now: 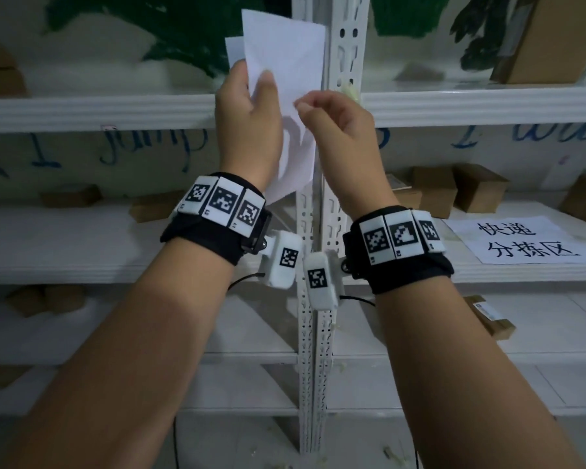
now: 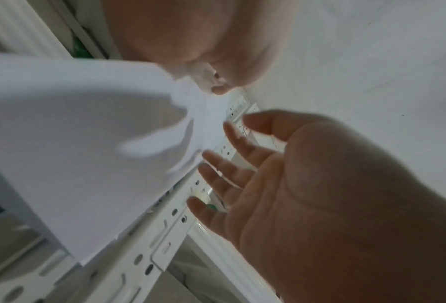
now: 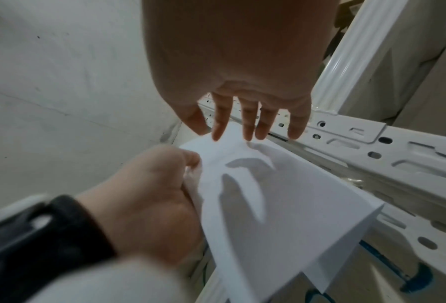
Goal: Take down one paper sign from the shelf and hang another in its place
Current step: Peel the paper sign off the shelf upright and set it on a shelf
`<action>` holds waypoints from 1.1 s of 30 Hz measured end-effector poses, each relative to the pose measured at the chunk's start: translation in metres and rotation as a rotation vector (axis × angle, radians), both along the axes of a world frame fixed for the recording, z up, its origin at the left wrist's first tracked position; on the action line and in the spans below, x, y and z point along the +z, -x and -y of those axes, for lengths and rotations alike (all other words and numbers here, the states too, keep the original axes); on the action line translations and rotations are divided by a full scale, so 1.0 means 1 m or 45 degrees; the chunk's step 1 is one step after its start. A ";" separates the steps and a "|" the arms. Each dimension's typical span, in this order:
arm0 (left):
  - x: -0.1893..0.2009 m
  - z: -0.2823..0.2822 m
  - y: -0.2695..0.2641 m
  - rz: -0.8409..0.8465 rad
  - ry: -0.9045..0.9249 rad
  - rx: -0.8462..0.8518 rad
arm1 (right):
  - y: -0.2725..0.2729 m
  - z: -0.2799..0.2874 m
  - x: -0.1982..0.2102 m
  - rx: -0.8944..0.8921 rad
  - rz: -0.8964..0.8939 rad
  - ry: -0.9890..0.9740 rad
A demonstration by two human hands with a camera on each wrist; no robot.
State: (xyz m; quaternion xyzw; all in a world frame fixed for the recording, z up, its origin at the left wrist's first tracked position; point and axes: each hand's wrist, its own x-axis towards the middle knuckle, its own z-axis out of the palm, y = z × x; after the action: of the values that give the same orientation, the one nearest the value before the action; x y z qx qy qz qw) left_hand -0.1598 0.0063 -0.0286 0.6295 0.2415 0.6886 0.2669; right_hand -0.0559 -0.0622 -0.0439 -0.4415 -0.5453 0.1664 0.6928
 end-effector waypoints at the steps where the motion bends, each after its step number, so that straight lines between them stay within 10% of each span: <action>1: 0.000 -0.003 0.007 0.004 0.014 0.026 | 0.001 -0.004 0.001 -0.062 0.028 0.007; 11: -0.012 -0.019 0.061 -0.035 0.100 0.263 | 0.021 -0.045 0.003 -0.141 0.097 0.443; 23: -0.020 -0.051 0.104 0.126 0.129 0.506 | 0.040 -0.086 -0.026 -0.313 0.271 0.410; 33: -0.013 -0.081 0.148 0.057 0.136 0.667 | 0.069 -0.118 -0.033 -0.308 -0.054 0.184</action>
State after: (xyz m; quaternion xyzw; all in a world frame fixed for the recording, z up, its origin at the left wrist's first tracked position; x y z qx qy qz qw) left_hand -0.3076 0.0868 -0.0417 0.5151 0.4262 0.7343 0.1176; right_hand -0.1248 0.0557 -0.0768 -0.5491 -0.4599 0.1298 0.6856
